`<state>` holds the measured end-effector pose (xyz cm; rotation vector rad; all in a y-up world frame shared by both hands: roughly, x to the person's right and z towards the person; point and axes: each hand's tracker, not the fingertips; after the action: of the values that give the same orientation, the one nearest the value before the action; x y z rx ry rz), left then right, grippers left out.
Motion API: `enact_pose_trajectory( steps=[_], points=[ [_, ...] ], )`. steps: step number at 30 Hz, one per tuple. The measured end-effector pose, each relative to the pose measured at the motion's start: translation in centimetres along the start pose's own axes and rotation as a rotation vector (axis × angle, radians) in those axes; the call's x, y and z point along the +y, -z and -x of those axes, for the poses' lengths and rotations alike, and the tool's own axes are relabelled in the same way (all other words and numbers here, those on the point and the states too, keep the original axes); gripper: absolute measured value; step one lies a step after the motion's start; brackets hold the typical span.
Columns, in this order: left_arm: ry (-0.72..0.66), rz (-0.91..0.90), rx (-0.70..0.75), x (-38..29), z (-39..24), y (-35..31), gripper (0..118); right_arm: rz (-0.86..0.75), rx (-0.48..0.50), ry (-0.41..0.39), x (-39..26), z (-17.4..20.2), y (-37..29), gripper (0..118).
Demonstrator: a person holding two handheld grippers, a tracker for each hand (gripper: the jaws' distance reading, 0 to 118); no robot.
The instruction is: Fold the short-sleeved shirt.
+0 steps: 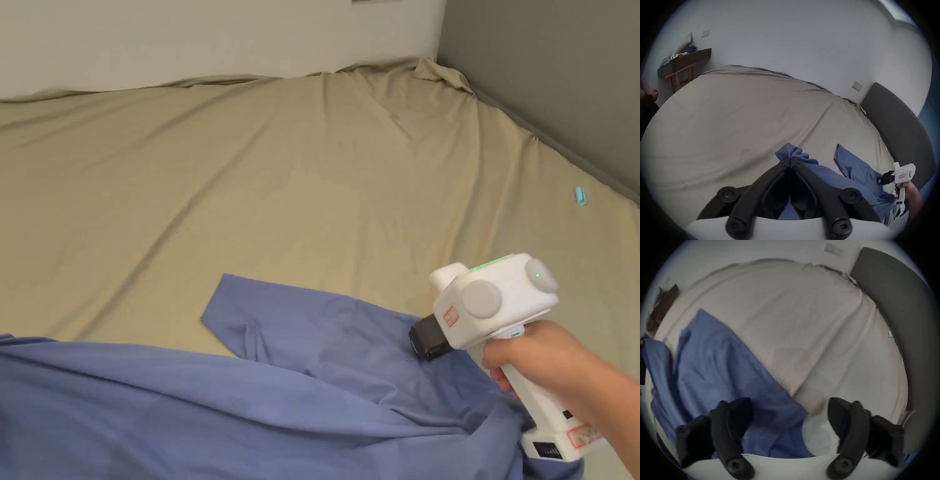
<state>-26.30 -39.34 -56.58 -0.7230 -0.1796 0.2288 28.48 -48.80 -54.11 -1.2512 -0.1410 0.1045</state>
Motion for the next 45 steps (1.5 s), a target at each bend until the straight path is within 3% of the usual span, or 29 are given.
enact_pose_trajectory(
  steps=[1, 2, 3, 6, 7, 9, 12, 17, 19, 25, 30, 35, 36, 41, 45],
  points=[
    [-0.001, 0.007, -0.002, -0.1, 0.0, 0.0, 0, -0.020, 0.021, 0.012, -0.1, 0.2, 0.0, 68],
    [-0.001, 0.013, 0.001, -0.3, 0.0, 0.3, 0, -0.052, 0.059, 0.062, 0.0, 0.3, -0.6, 26],
    [0.001, 0.017, 0.010, -0.5, 0.0, 0.2, 0, -0.073, 0.063, 0.082, 0.1, 0.4, -1.3, 6],
    [-0.004, 0.022, 0.011, -1.0, 0.1, -0.2, 0, -0.160, 0.027, 0.023, -0.3, 1.4, -3.3, 6],
    [-0.015, 0.022, 0.006, -1.0, 0.2, -0.5, 0, -0.181, 0.067, 0.004, -0.5, 1.7, -4.4, 6],
    [-0.053, 0.015, -0.024, -0.9, 0.4, -1.6, 0, -0.264, 0.128, 0.034, -0.9, 1.9, -7.3, 6],
    [-0.082, -0.017, -0.073, 0.3, 0.7, -4.9, 0, -0.468, 0.104, 0.032, -2.2, 1.6, -14.6, 6],
    [-0.034, -0.147, -0.122, 5.4, 1.6, -12.9, 0, -0.721, -0.199, -0.137, -3.7, 1.8, -27.5, 6],
    [-0.030, -0.209, -0.107, 8.4, 2.4, -16.1, 0, -0.742, -0.291, -0.172, -3.5, 1.8, -31.6, 6],
    [-0.007, -0.396, -0.079, 17.4, 3.6, -23.6, 0, -0.820, -0.357, -0.109, -0.2, 0.8, -41.7, 6],
    [0.029, -0.418, -0.059, 25.0, 1.6, -26.6, 0, -0.855, -0.224, 0.007, 6.2, 0.4, -49.8, 6],
    [0.067, -0.436, 0.039, 32.6, -0.5, -27.7, 0, -0.848, -0.195, 0.049, 14.1, 0.1, -56.2, 6],
    [0.074, -0.431, 0.073, 33.9, -0.9, -27.6, 0, -0.851, -0.194, 0.056, 17.0, -2.9, -56.4, 5],
    [0.057, -0.471, 0.105, 39.3, -2.5, -26.3, 0, -0.829, -0.347, 0.054, 23.6, -2.0, -57.9, 6],
    [0.062, -0.471, 0.134, 41.4, -3.3, -24.1, 0, -0.832, -0.349, 0.061, 27.5, -1.5, -57.0, 6]
  ],
)
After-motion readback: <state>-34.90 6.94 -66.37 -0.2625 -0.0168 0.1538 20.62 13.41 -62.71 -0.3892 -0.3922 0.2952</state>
